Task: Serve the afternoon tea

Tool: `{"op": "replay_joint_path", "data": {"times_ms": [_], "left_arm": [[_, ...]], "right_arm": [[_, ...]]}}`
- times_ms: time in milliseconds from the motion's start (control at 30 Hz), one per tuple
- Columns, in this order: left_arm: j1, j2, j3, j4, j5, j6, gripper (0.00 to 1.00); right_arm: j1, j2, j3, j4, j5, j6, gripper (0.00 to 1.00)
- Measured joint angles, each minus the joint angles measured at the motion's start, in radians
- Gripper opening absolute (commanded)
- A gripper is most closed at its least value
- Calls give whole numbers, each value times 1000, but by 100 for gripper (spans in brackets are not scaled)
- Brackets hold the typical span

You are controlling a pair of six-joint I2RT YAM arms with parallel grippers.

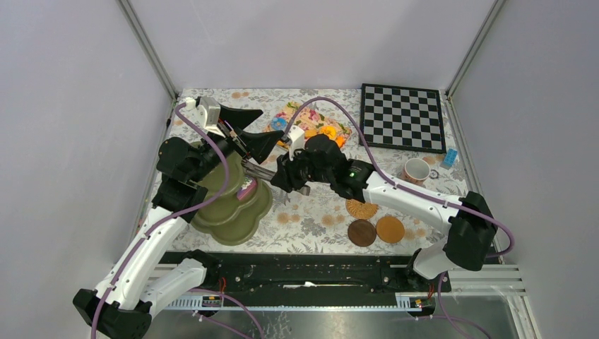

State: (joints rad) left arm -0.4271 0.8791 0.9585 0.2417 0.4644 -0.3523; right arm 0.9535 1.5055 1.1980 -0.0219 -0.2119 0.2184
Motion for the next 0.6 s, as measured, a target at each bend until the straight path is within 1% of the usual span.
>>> {"op": "replay_joint_path", "data": {"times_ms": [233, 500, 600], "left_arm": [[-2, 0, 0, 0, 0, 0, 99], [-2, 0, 0, 0, 0, 0, 99], [-2, 0, 0, 0, 1, -4, 99]], "right_arm": [[2, -6, -3, 14, 23, 10, 43], [-10, -135, -82, 12, 192, 11, 45], [-69, -167, -114, 13, 232, 19, 45]]}}
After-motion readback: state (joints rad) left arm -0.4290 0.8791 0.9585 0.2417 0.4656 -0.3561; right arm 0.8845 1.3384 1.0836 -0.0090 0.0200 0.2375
